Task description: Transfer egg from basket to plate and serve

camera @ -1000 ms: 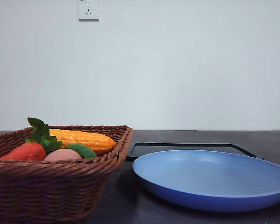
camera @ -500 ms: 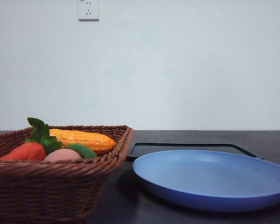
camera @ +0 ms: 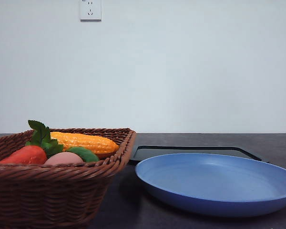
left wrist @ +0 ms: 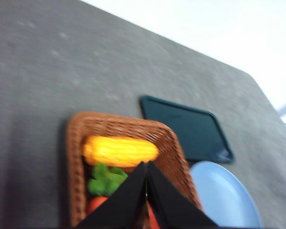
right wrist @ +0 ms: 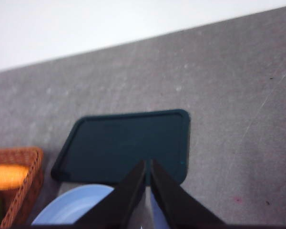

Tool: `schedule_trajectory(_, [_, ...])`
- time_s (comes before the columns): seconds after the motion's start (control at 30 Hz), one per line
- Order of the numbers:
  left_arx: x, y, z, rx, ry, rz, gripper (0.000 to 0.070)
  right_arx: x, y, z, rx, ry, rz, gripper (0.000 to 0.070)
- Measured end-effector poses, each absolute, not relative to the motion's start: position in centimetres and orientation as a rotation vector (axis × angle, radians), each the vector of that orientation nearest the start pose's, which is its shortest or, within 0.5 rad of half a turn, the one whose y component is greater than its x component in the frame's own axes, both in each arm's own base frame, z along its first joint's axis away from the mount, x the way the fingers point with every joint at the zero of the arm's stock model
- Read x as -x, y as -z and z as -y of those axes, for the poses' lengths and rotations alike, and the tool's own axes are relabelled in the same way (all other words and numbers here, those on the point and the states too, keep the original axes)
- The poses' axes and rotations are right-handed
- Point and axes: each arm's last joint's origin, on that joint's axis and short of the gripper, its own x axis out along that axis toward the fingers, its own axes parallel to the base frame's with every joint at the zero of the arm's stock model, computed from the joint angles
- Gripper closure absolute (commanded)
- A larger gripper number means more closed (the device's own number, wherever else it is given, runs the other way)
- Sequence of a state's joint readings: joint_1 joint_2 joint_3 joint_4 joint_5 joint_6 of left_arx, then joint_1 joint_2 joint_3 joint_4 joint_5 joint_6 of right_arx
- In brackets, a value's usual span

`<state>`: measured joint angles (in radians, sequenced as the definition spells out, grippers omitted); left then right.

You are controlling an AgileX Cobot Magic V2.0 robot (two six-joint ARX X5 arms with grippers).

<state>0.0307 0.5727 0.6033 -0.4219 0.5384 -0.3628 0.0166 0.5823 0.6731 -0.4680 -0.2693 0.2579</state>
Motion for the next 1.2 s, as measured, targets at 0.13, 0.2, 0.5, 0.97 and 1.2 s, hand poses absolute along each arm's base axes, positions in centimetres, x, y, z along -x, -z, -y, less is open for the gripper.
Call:
schedule_trajectory(0.13, [-13.6, -28.5, 1.2, 0.464, 0.471, -0.550, 0.0700, -14.0, -31.2, -1.1, -0.260, -0.261, -0.507, 0.0700])
schedule_trajectory(0.2, [-13.9, -28.7, 1.2, 0.452, 0.479, -0.596, 0.0700, -14.6, -31.8, -1.2, -0.252, -0.286, -0.552, 0.0700])
schedule_trajectory(0.5, [-14.9, -28.7, 2.4, 0.358, 0.564, -0.763, 0.0700, -17.7, -31.2, -1.5, -0.252, -0.363, -0.789, 0.0700])
schedule_trajectory(0.97, [-15.1, -28.9, 3.0, 0.324, 0.611, -0.740, 0.0357, -19.2, -29.3, -2.4, -0.255, -0.431, -0.930, 0.0481])
schedule_trajectory(1.2, [-15.2, -28.9, 3.0, 0.324, 0.612, -0.736, 0.0358, -18.8, -28.3, -2.7, -0.248, -0.427, -0.996, 0.0481])
